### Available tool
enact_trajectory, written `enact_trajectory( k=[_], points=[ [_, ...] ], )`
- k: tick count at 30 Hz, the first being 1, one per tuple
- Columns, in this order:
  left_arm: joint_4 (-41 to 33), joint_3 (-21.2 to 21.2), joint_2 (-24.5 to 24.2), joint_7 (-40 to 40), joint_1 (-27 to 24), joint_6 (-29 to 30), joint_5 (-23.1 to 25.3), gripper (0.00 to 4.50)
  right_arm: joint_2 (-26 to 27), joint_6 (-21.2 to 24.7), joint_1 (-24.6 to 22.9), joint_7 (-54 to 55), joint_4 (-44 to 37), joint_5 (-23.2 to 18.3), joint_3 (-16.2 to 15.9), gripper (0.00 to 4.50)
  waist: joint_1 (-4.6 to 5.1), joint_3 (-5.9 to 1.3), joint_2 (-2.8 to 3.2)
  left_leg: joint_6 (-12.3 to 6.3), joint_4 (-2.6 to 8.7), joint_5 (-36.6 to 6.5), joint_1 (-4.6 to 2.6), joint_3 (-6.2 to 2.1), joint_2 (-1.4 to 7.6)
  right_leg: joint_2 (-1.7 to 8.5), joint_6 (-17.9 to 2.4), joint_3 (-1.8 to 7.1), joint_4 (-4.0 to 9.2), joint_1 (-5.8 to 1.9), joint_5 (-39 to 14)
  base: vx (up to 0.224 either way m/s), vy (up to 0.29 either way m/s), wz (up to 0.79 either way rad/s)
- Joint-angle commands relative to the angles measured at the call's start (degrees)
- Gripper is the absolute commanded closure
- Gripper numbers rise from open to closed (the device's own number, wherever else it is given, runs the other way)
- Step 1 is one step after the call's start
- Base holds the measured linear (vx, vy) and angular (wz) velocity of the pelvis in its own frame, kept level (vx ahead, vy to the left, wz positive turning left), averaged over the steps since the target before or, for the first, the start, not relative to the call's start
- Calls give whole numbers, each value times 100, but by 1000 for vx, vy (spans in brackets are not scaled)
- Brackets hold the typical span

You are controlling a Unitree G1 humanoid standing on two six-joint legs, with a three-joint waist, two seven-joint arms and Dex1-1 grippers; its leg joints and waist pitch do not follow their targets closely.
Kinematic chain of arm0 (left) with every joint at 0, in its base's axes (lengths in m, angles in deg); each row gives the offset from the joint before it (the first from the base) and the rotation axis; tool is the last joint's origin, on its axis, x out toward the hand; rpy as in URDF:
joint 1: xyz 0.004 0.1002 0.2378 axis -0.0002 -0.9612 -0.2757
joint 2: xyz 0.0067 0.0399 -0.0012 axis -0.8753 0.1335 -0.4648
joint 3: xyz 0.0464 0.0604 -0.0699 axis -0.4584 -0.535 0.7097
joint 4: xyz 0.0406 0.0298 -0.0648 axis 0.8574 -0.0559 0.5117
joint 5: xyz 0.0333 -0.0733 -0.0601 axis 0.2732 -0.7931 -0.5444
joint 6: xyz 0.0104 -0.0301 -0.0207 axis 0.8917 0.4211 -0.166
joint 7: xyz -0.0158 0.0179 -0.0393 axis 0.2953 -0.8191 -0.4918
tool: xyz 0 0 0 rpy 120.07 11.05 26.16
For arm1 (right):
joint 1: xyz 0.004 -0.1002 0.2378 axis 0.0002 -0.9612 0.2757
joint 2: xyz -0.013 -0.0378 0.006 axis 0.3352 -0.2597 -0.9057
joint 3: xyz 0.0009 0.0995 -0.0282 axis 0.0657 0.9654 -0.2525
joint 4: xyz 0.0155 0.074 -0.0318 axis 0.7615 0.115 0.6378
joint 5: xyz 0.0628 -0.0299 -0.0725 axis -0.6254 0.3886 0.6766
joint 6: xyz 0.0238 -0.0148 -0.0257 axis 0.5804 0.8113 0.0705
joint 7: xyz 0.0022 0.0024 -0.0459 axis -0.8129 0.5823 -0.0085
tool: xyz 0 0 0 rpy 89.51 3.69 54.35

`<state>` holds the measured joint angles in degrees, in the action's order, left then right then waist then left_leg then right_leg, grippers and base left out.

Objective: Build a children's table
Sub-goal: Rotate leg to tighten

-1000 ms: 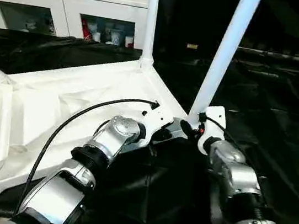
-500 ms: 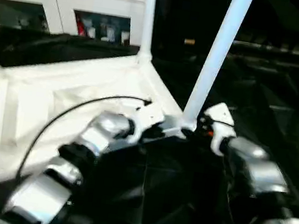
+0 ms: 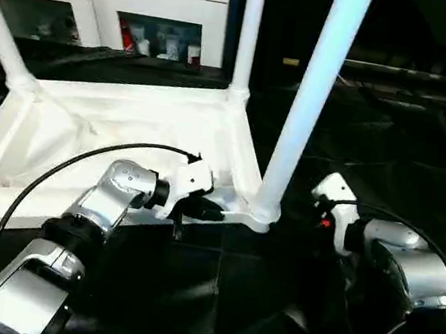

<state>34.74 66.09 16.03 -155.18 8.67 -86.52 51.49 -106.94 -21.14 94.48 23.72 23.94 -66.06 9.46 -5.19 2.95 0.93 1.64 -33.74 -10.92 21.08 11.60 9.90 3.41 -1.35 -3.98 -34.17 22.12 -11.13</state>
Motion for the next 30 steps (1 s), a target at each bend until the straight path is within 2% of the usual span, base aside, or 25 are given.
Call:
enact_trajectory(
  k=[1,5,12,13,15,18,20,23,30],
  points=[
    [39,-195,2,-84,-130,58,122,450,-44,17,-60,-219,-184,-81,-98,65,-19,-344,-53,-290,375,-879,-97,-191,443,604,-1294,338,381,-235,-1014,0,0,0],
    [-19,-197,18,-102,-154,74,148,450,37,-84,10,-58,-52,37,11,65,-18,-344,-68,-255,374,-875,-87,-194,425,610,-1272,335,385,-239,-1048,0,0,0],
    [-167,-240,25,-147,-234,136,136,450,138,-76,101,-13,32,0,-23,65,-17,-358,-81,-308,362,-712,-78,-193,423,600,-1287,329,352,-246,-865,0,0,0],
    [-189,-242,30,-146,-248,147,135,450,175,-76,122,-6,60,-5,-22,90,-18,-360,-89,-321,359,-683,-79,-192,425,601,-1294,331,345,-245,-817,0,0,0],
    [-203,-246,33,-145,-256,154,139,450,193,-105,137,-9,90,18,-45,90,-21,-360,-88,-327,356,-674,-85,-187,423,601,-1301,330,348,-242,-822,0,0,0],
    [-212,-251,44,-128,-263,160,147,450,238,-201,164,2,175,77,-95,126,-23,-356,-78,-304,355,-716,-87,-186,422,606,-1297,329,359,-238,-905,0,0,0],
    [-224,-254,50,-116,-266,171,151,450,266,-242,182,1,234,86,-103,133,-24,-358,-95,-302,358,-697,-88,-188,422,603,-1284,330,349,-246,-867,0,0,0],
    [-223,-252,49,-101,-269,177,159,450,290,-289,205,8,296,118,-124,169,-23,-357,-104,-302,354,-714,-84,-187,417,609,-1275,331,353,-249,-911,0,0,0],
    [-263,-255,49,-65,-294,221,182,450,352,-351,246,-17,369,171,-182,176,-11,-350,-122,-262,360,-799,-91,-190,418,600,-1239,329,365,-242,-1067,0,0,0]
  ],
)
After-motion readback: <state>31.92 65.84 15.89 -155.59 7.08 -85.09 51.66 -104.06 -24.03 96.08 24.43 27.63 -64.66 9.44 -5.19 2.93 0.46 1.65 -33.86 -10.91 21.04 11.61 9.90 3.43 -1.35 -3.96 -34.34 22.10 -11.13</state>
